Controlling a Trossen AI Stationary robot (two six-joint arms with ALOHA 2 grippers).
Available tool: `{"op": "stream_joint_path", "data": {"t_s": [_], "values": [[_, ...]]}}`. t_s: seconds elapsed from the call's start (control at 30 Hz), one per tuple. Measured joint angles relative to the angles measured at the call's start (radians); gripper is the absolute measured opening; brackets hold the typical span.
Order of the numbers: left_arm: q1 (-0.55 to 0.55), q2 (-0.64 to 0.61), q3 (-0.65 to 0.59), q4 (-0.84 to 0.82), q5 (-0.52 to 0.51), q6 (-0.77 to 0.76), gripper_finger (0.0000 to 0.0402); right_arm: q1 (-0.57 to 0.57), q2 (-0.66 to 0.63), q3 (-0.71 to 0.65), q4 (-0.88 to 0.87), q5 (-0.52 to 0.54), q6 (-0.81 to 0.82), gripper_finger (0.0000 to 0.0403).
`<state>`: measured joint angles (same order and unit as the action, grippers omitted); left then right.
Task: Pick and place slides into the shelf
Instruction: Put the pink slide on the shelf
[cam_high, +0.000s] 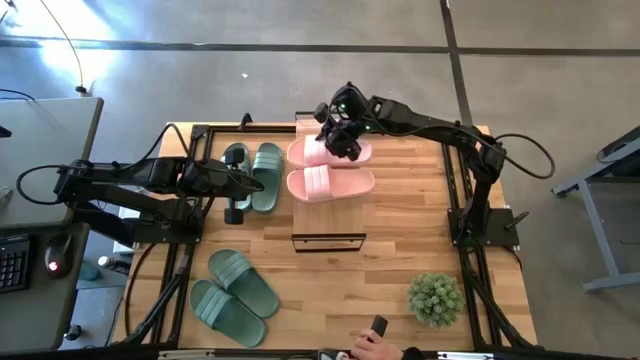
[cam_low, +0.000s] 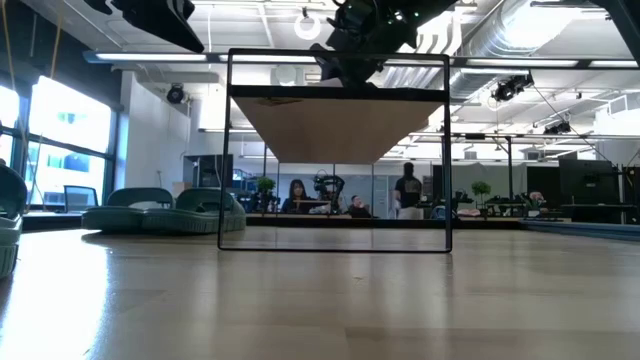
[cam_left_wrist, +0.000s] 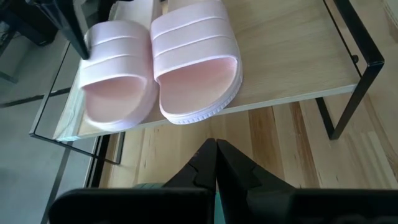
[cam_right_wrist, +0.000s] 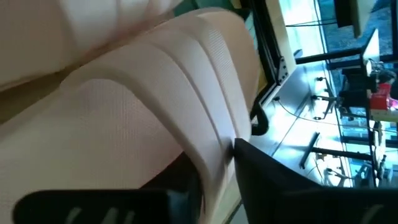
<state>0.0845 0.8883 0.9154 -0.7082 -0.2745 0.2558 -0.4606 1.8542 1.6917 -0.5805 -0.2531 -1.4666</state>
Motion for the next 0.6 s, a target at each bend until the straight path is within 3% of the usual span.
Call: {"op": "stream_joint_path", "data": {"t_s": [0.2, 0.6], "values": [[0.0, 0.0, 0.0, 0.0, 0.0, 0.0, 0.0001, -0.001, 0.0, 0.0, 0.014, -0.023, 0.002, 0.0112], [0.0, 0.0, 0.0, 0.0, 0.0, 0.0, 0.0001, -0.001, 0.0, 0.0, -0.055, -0.016, 0.001, 0.0114]]}}
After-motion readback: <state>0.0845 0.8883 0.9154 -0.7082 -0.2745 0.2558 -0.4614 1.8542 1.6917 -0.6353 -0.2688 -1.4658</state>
